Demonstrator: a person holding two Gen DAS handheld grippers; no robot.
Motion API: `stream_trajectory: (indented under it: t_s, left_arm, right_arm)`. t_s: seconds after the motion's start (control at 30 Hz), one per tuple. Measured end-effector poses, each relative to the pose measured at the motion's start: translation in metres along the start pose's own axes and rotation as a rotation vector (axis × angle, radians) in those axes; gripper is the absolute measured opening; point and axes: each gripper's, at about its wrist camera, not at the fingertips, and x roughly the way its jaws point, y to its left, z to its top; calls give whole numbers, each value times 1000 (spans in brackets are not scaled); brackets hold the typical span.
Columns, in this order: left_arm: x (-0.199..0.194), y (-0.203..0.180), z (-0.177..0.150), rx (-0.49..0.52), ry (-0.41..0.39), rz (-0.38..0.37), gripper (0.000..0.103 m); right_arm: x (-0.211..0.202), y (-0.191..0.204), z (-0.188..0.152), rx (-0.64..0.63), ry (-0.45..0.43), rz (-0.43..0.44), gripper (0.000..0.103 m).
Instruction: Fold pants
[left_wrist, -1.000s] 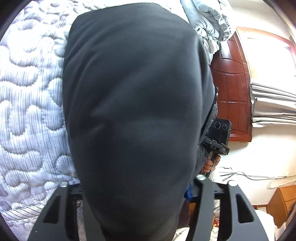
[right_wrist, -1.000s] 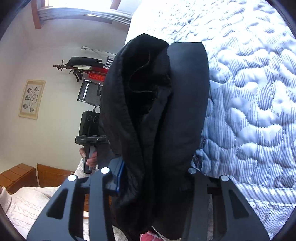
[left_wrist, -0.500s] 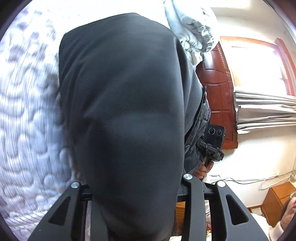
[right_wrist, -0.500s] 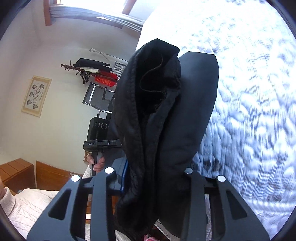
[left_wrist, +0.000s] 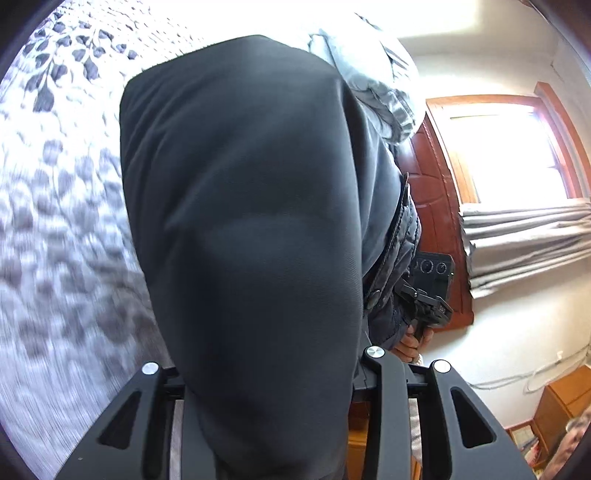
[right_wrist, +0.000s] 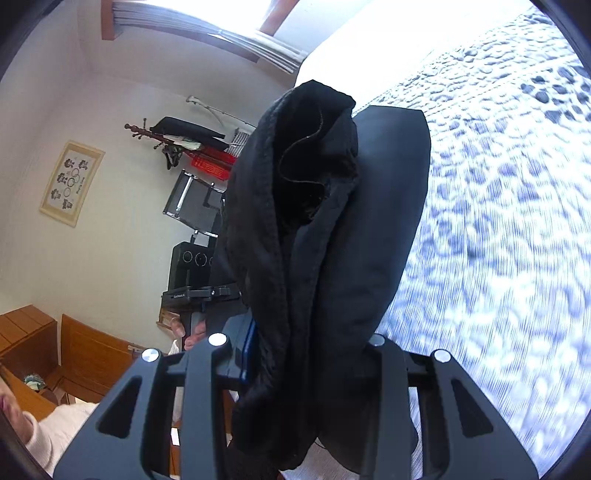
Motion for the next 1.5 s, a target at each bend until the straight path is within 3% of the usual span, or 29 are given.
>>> stream_trajectory:
  t_s: [0.2, 0.43, 0.53, 0.7, 0.8, 0.87, 0.9, 0.93, 1.07, 1.5]
  left_arm:
    - [14, 21, 35, -42, -16, 43, 35]
    - [15, 58, 46, -87, -16, 34, 36]
    - [21, 54, 49, -77, -19, 33, 36]
    - [22, 60, 54, -65, -14, 57, 40]
    - [27, 58, 54, -58, -21, 57, 46]
    - [27, 64, 51, -67, -31, 57, 55]
    - [26, 70, 49, -78, -44, 68, 63]
    - [26, 73, 46, -81, -55, 74, 65]
    - [20, 82, 37, -68, -89, 65, 69]
    - [-22, 86, 8, -64, -177, 174, 88]
  right_arm:
    - [29, -32, 33, 62, 17, -17, 34]
    - [49, -55, 51, 93, 32, -25, 35]
    - [48, -70, 60, 108, 27, -19, 36]
    - [43, -101, 47, 156, 22, -15, 39]
    - [40, -114, 36, 181, 5, 1, 47]
    - [38, -119, 31, 188, -16, -6, 61]
    - [37, -122, 27, 191, -23, -12, 66]
    - [36, -122, 27, 190, -29, -9, 68]
    - [25, -128, 16, 195, -60, 11, 69]
    - [-25, -129, -18, 185, -100, -38, 77]
